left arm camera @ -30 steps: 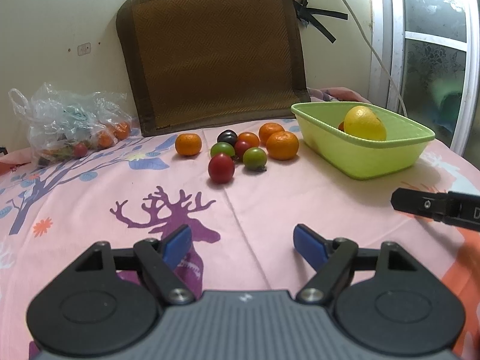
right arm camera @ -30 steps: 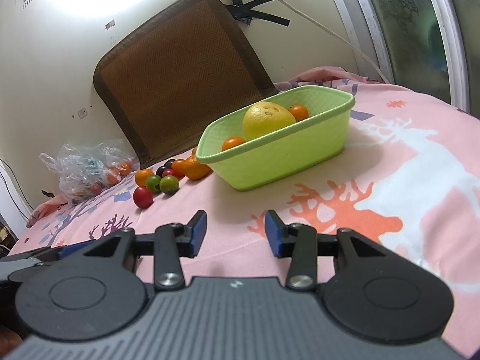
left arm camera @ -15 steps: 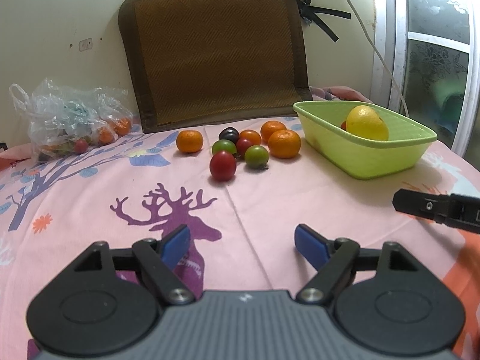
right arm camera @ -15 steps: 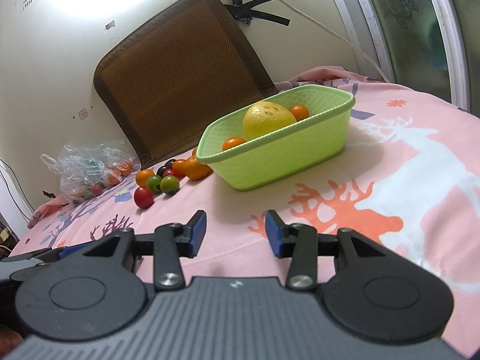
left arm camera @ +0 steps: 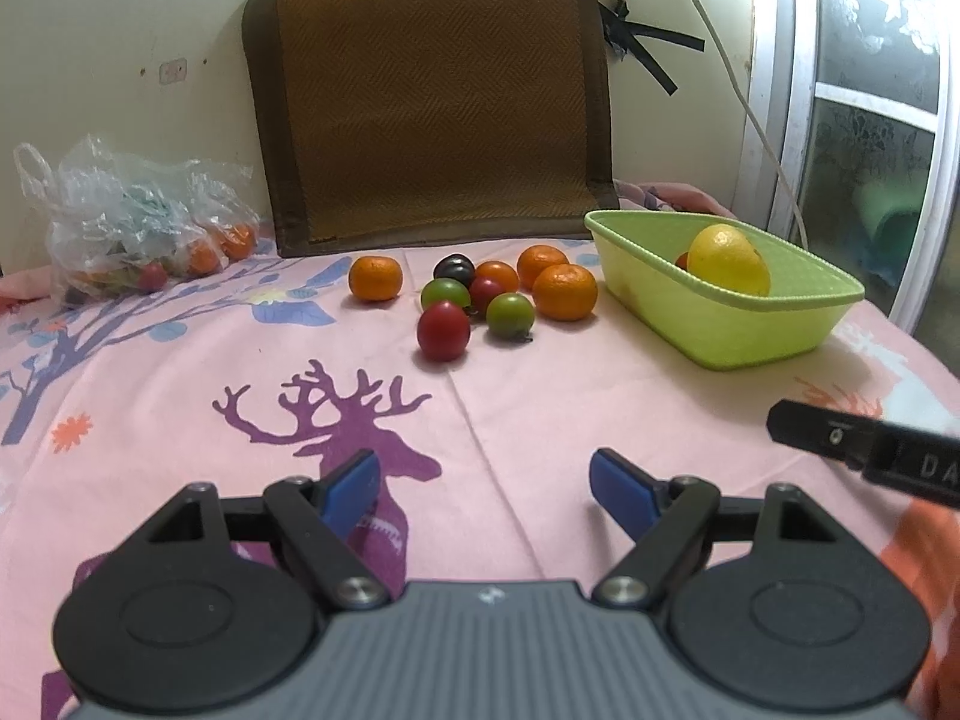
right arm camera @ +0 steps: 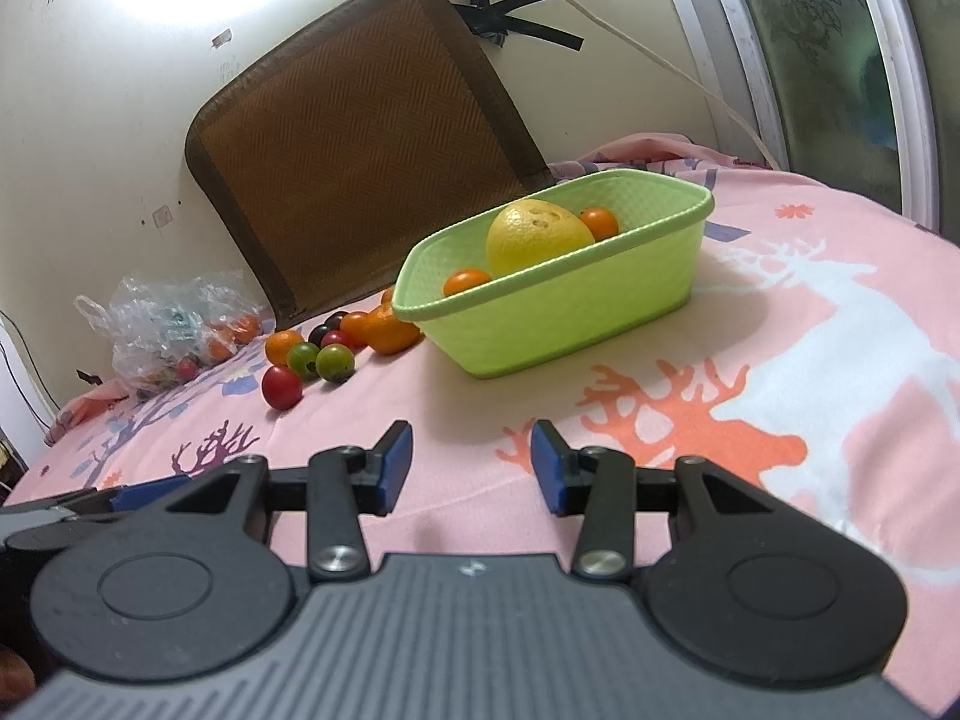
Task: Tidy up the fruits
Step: 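Grasp red cherry tomato with left tool while right tool grasps green tomato, then carry both tomatoes into the green basket and open both tools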
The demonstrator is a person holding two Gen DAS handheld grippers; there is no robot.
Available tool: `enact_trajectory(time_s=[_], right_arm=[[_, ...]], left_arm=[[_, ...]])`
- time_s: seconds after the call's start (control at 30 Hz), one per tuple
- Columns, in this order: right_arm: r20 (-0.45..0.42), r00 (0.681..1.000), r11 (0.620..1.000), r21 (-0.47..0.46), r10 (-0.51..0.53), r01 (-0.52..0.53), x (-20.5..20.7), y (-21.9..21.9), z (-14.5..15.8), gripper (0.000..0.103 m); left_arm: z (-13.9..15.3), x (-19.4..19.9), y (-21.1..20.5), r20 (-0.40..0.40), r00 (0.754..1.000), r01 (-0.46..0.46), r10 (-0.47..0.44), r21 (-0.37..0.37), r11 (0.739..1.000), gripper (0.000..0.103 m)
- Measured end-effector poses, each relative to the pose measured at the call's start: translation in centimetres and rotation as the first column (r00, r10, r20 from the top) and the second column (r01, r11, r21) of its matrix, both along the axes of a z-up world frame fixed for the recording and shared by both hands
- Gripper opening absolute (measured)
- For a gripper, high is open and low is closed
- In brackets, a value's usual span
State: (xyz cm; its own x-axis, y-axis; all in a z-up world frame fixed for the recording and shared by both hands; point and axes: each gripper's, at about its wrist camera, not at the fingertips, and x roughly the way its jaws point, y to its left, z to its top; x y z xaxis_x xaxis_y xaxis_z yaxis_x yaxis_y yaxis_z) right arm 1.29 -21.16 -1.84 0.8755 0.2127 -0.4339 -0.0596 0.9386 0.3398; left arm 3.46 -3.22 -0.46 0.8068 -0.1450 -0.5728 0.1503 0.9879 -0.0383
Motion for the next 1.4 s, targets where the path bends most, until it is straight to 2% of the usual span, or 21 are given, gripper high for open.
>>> enact_trajectory(time_s=[0.13, 0.27, 0.4, 0.43, 0.5, 0.63, 0.7, 0.73, 0.77, 0.8, 0.93, 1.07, 1.27, 1.4], right_arm=[[0.0, 1.0, 0.999, -0.038, 0.016, -0.016, 0.1, 0.6, 0.2, 0.046], [0.006, 0.996, 0.993, -0.075, 0.094, -0.093, 0.9, 1.7, 0.9, 0.046], [0.027, 0.979, 0.972, -0.133, 0.2, -0.195, 2.6, 3.6, 2.0, 0.046], [0.033, 0.975, 0.967, -0.138, 0.22, -0.213, 3.3, 3.9, 2.3, 0.046], [0.043, 0.969, 0.963, -0.127, 0.243, -0.236, 4.7, 4.4, 3.0, 0.046], [0.039, 0.963, 0.955, -0.149, 0.266, -0.258, 7.8, 5.6, 3.8, 0.043], [0.01, 0.955, 0.942, -0.168, 0.296, -0.29, 9.6, 6.2, 3.8, 0.036], [-0.004, 0.95, 0.936, -0.168, 0.312, -0.308, 10.3, 6.4, 3.9, 0.034], [-0.013, 0.945, 0.931, -0.168, 0.326, -0.324, 10.7, 6.6, 3.9, 0.028], [-0.021, 0.94, 0.925, -0.173, 0.341, -0.339, 11.1, 6.9, 3.9, 0.028], [-0.045, 0.92, 0.895, -0.219, 0.389, -0.389, 12.3, 8.1, 3.7, 0.028], [-0.087, 0.909, 0.873, -0.256, 0.407, -0.415, 13.2, 9.1, 2.9, 0.029], [-0.114, 0.905, 0.822, -0.382, 0.41, -0.421, 13.5, 11.0, 1.7, 0.031], [-0.116, 0.908, 0.763, -0.506, 0.402, -0.402, 13.5, 12.1, 0.8, 0.031]], left_arm=[[0.4, 0.3, 1.8, 0.015, 1.0, 0.001, 0.0, -0.052, 0.999, 0.08], [1.2, 1.8, 3.2, 0.052, 0.999, -0.013, 0.014, -0.007, 1.0, 0.079], [1.3, 4.2, 3.2, 0.08, 0.996, 0.037, -0.045, 0.096, 0.995, 0.075], [1.3, 4.8, 3.1, 0.075, 0.995, 0.05, -0.059, 0.106, 0.993, 0.07], [1.3, 6.0, 2.9, 0.07, 0.993, 0.091, -0.098, 0.096, 0.991, 0.068], [0.8, 8.0, 1.9, 0.053, 0.985, 0.158, -0.165, 0.117, 0.98, 0.052], [0.5, 9.0, 1.6, 0.032, 0.983, 0.176, -0.18, 0.109, 0.978, 0.047], [0.4, 9.5, 1.6, 0.02, 0.983, 0.178, -0.181, 0.104, 0.979, 0.042], [0.3, 9.8, 1.6, 0.009, 0.983, 0.181, -0.182, 0.096, 0.979, 0.031], [0.2, 10.0, 1.7, 0.0, 0.982, 0.19, -0.191, 0.086, 0.978, 0.028], [0.3, 9.2, 2.3, -0.004, 0.981, 0.195, -0.195, 0.082, 0.977, 0.028], [0.6, 7.2, 3.7, -0.011, 0.98, 0.2, -0.2, 0.029, 0.979, 0.028], [0.8, 4.4, 5.5, -0.011, 0.987, 0.16, -0.161, -0.06, 0.985, 0.028], [1.0, 3.2, 6.0, -0.02, 0.991, 0.13, -0.132, -0.084, 0.988, 0.028]])
